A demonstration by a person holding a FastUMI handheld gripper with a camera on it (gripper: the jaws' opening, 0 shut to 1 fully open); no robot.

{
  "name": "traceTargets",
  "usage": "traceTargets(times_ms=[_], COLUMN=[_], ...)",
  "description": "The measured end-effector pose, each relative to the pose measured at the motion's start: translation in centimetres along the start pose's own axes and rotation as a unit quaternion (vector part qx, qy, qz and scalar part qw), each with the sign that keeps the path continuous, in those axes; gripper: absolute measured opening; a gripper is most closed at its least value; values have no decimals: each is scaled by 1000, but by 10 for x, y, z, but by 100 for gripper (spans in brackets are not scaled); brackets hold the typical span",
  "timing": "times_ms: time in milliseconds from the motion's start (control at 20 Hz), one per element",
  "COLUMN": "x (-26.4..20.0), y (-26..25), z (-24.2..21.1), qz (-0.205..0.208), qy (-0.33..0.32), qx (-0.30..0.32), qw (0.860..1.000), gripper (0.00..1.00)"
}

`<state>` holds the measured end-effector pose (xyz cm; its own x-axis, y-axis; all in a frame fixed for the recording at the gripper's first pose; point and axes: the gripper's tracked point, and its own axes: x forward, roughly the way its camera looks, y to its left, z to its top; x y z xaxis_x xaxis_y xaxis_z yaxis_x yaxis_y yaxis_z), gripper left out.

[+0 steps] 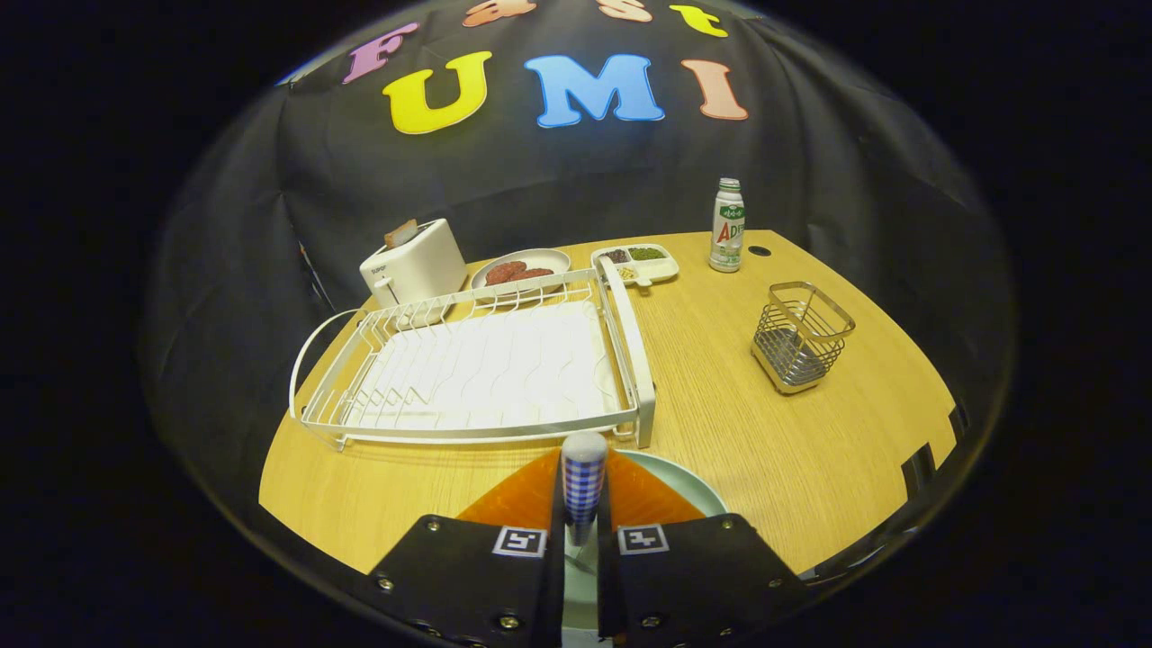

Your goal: Take the plate from the dish rack, then take the spoon from the basket and place it into the plate.

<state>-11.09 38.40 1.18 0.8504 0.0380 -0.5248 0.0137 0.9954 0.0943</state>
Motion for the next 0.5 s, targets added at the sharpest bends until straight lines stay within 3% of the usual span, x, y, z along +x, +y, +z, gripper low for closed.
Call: traceTargets(times_ms=[500], x=[-5], y=[-14], z=[19], qz=[-19], qy=[-24], qx=[19], qw=[999], gripper=[42])
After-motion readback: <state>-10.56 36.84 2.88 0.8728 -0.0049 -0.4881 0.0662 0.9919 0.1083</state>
